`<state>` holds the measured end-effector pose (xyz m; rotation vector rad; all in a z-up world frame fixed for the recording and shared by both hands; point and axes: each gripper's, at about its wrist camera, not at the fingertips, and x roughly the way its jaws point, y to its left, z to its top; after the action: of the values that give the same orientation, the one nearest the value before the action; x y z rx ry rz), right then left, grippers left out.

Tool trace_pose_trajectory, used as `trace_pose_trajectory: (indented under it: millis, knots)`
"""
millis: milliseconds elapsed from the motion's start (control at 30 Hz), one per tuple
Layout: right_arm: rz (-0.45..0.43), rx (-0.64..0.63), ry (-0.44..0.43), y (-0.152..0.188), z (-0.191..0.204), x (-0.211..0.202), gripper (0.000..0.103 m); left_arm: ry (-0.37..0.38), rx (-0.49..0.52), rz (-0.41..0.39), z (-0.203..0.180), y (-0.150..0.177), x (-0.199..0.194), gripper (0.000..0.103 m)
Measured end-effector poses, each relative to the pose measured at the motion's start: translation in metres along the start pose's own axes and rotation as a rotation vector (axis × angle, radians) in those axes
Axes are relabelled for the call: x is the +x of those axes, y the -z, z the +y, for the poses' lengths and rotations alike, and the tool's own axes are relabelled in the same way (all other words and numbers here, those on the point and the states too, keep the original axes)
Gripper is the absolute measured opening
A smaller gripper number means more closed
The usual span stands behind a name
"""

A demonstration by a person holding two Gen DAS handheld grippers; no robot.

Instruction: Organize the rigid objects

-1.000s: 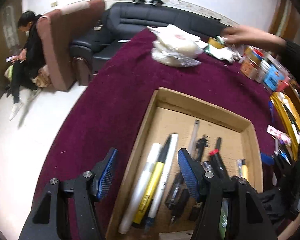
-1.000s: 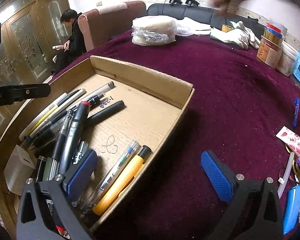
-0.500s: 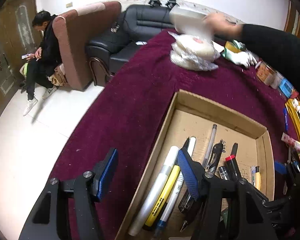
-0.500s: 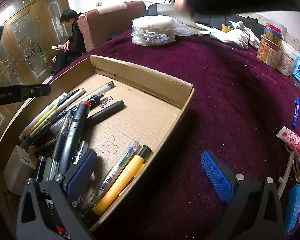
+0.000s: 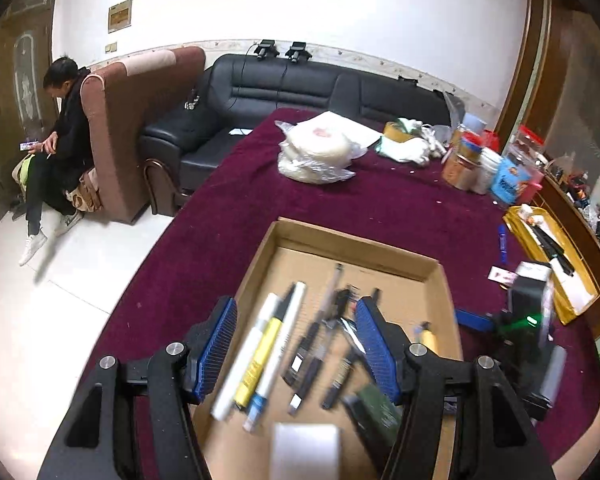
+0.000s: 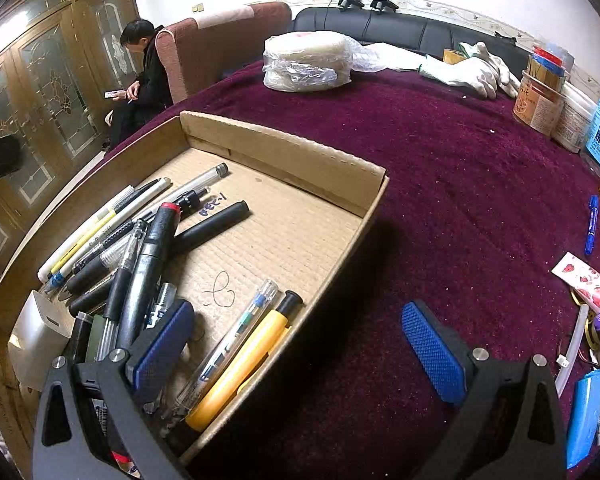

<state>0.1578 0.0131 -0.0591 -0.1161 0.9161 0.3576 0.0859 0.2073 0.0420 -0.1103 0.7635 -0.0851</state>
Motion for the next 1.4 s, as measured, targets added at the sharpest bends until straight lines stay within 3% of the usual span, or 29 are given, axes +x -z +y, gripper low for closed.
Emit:
trace_pose_trajectory:
  millis: [467,700,833,933,1100,1400]
  knots:
    - [0.000,0.000,0.000,0.000,0.000,0.000,0.103,0.000,-0.045,-0.019,-0.046,0.031,-0.039,0.065]
    - [0.000,0.001,0.000,0.000,0.001,0.000,0.103,-0.006,-0.070,0.006,-0.046,0.040,-0.023,0.065]
    - [0.000,0.001,0.000,0.000,0.000,0.000,0.103,0.036,-0.106,0.038,-0.041,0.044,-0.015,0.065]
    - [0.000,0.001,0.000,0.000,0.000,0.000,0.103,0.055,-0.075,0.023,-0.041,0.049,-0.015,0.065]
    - [0.000,0.001,0.000,0.000,0.001,0.000,0.103,0.108,-0.070,0.069,-0.038,0.055,-0.008,0.065]
    - [0.001,0.006,0.003,-0.001,0.003,0.000,0.103,0.110,-0.034,0.073,-0.037,0.058,-0.007,0.065]
